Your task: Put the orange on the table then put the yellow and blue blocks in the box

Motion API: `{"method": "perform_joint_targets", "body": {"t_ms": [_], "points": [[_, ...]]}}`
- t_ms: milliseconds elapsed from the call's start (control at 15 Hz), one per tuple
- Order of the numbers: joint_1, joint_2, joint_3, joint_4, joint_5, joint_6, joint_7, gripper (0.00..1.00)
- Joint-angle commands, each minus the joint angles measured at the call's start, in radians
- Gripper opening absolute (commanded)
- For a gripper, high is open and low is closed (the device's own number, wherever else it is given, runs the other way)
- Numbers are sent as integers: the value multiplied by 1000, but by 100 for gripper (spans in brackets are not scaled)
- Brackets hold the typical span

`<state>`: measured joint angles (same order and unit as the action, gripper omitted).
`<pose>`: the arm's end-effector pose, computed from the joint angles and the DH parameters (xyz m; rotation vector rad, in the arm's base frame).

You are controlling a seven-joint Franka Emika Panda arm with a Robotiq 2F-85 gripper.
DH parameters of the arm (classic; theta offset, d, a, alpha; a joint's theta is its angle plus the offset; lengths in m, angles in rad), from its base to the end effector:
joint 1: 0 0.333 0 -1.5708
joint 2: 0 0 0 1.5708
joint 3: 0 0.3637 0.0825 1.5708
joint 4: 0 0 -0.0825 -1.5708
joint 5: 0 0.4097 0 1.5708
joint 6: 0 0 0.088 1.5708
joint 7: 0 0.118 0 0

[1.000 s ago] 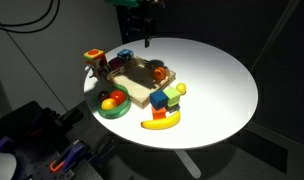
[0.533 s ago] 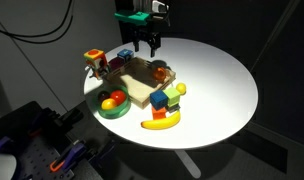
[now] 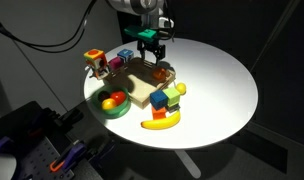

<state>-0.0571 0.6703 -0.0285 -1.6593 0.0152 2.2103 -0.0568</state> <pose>0.7156 -0.0584 0.2172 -3.1335 0.0525 0.1869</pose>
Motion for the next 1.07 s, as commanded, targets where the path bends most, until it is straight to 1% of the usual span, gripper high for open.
{"method": "perform_joint_targets", "body": {"t_ms": [0,467,1000], "points": [[-14,78,13,93,20,17,1,100],[-4,171,12,224,12,-12,21,100],[-2,259,6,345,3,-48,30,100]]}}
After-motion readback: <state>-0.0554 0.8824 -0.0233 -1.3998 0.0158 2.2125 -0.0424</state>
